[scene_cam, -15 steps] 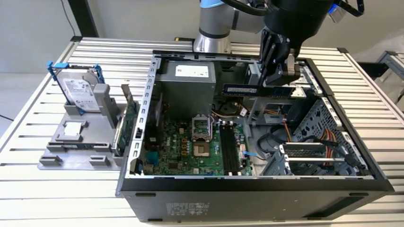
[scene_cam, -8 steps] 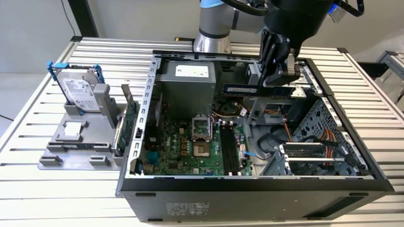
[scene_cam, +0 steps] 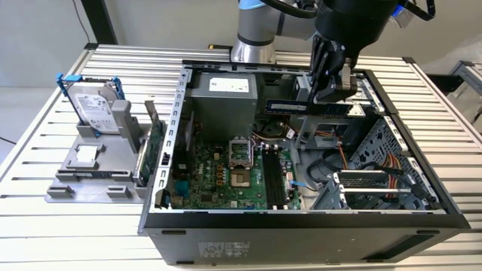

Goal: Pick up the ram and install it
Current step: 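Insert the ram into the slot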

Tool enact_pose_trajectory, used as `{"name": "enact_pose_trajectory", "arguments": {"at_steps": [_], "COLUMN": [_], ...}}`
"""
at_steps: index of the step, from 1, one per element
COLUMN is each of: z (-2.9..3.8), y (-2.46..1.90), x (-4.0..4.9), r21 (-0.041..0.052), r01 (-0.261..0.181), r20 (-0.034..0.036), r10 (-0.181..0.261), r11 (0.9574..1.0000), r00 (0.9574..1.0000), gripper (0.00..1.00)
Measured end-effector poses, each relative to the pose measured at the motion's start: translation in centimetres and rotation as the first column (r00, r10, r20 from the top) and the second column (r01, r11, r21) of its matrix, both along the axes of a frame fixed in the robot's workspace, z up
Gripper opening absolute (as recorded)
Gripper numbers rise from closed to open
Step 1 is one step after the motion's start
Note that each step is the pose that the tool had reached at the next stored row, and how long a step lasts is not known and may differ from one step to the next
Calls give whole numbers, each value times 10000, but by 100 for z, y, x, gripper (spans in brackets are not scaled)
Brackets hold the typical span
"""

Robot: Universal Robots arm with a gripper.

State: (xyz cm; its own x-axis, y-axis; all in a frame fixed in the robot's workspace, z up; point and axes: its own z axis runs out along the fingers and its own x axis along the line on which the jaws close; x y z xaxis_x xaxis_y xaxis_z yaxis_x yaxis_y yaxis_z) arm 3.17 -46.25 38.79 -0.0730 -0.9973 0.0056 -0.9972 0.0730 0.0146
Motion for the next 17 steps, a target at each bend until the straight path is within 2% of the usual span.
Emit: {"name": "enact_pose_trajectory", "arguments": {"at_steps": [4, 8, 13, 17], "z": [0, 0, 0, 0], "y": [0, 0, -1, -1], "x": [0, 0, 0, 0], "r21": [0, 0, 0, 1], "r01": [601, 1212, 1990, 2592], "r20": [0, 0, 0, 0], "r10": [-601, -1212, -1990, -2592], "r11": [9982, 9926, 9800, 9658], "r00": [9982, 9926, 9800, 9658], "gripper": [0, 0, 0, 0]}}
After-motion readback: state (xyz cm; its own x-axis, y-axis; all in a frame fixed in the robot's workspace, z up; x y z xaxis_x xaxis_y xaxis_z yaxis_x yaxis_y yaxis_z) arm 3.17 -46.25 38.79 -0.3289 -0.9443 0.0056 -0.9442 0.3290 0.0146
